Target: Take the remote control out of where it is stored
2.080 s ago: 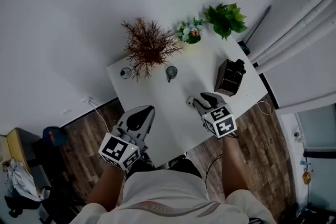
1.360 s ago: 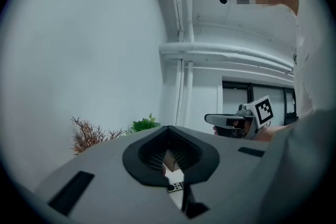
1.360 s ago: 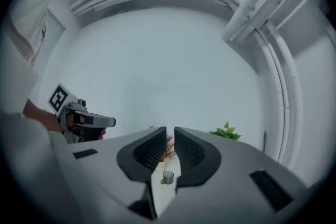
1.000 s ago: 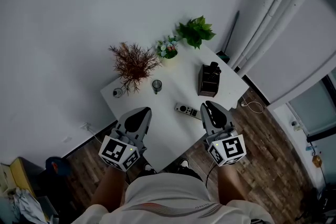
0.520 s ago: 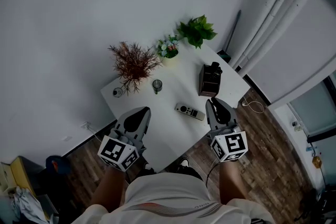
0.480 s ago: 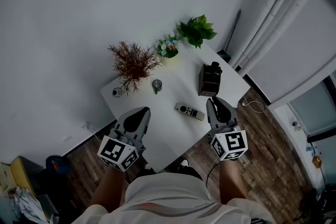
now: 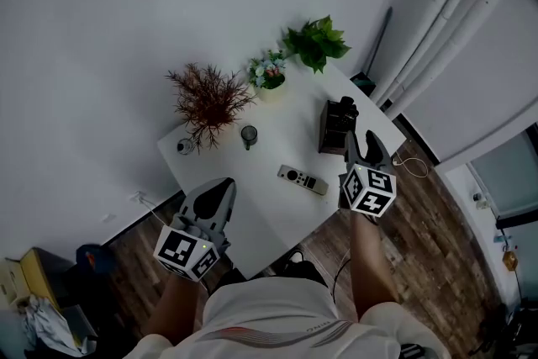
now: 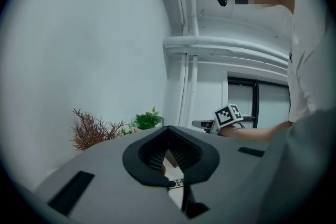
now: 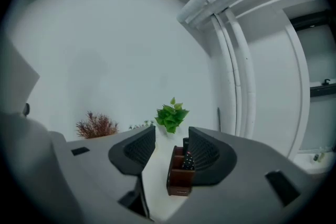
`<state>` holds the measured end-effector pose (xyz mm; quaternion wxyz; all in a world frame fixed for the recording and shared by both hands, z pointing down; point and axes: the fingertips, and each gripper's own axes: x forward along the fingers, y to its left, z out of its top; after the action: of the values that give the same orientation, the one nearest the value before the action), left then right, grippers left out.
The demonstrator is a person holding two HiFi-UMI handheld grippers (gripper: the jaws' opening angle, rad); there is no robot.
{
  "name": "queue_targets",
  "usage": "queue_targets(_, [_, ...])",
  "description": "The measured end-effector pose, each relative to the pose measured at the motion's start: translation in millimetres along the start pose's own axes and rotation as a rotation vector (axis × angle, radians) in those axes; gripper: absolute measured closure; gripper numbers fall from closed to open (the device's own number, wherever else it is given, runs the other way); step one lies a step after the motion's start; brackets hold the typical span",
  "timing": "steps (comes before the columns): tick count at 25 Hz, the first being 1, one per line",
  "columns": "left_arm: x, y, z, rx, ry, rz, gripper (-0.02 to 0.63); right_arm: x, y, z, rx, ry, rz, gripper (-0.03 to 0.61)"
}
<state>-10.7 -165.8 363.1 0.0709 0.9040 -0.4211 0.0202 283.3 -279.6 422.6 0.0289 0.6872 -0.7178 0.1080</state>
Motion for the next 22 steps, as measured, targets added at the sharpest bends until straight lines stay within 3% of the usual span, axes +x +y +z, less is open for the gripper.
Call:
queue_targets(4, [6.7, 2.7, -12.5, -0.006, 0.031, 0.03, 0.609, 47.2, -25.7, -29.5, 0.08, 0.062, -0.071, 0.364])
queue_targets(9, [13.4, 7.7, -31.3, -0.026, 0.074, 0.068, 0.609, 99.4, -57.0, -64.3, 0.124, 0.135, -0.16, 0.36])
queue_targets(22, [25.9, 16.1, -44.5, -0.045, 0.104, 0.122, 0.609, 148.1, -73.2, -104.6, 0.176, 0.251, -0.208, 0.36])
